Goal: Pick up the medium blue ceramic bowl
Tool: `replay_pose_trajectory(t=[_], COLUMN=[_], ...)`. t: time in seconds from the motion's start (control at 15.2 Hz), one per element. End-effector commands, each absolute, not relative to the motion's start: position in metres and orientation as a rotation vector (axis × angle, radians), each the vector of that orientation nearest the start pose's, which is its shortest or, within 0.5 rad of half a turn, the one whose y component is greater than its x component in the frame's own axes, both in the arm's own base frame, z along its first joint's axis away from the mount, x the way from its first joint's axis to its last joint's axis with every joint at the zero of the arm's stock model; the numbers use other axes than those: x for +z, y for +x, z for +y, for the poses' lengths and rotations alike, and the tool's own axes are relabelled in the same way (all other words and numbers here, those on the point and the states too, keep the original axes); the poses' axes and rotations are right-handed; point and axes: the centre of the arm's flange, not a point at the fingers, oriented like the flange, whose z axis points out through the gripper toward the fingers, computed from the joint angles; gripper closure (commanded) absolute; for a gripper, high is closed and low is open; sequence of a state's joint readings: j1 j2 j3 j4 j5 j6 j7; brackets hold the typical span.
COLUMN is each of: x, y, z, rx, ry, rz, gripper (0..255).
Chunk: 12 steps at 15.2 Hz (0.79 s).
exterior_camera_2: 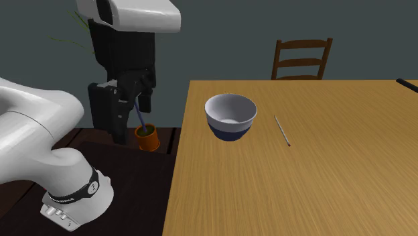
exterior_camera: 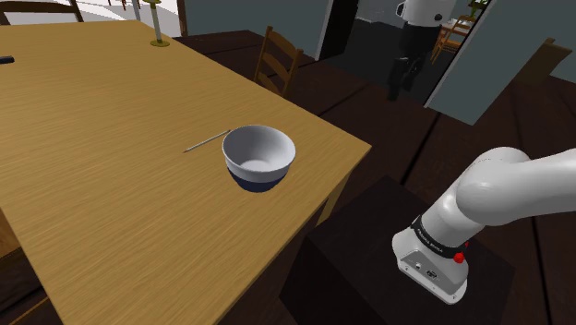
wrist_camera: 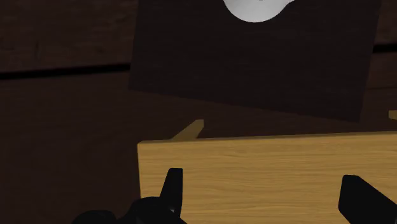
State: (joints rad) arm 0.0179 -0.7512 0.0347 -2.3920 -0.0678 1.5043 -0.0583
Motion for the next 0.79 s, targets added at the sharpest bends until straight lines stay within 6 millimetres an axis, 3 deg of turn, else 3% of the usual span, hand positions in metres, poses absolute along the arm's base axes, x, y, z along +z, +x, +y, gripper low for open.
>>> replay_pose_trajectory(t=[0.0, 0.73], x=[0.558, 0.485], y=[0.306, 0.385], z=[0.011, 0.093], rx=[0.222, 0.217], ry=[-3.220, -3.112], rz=[-0.161, -0.233], gripper=[0, 0])
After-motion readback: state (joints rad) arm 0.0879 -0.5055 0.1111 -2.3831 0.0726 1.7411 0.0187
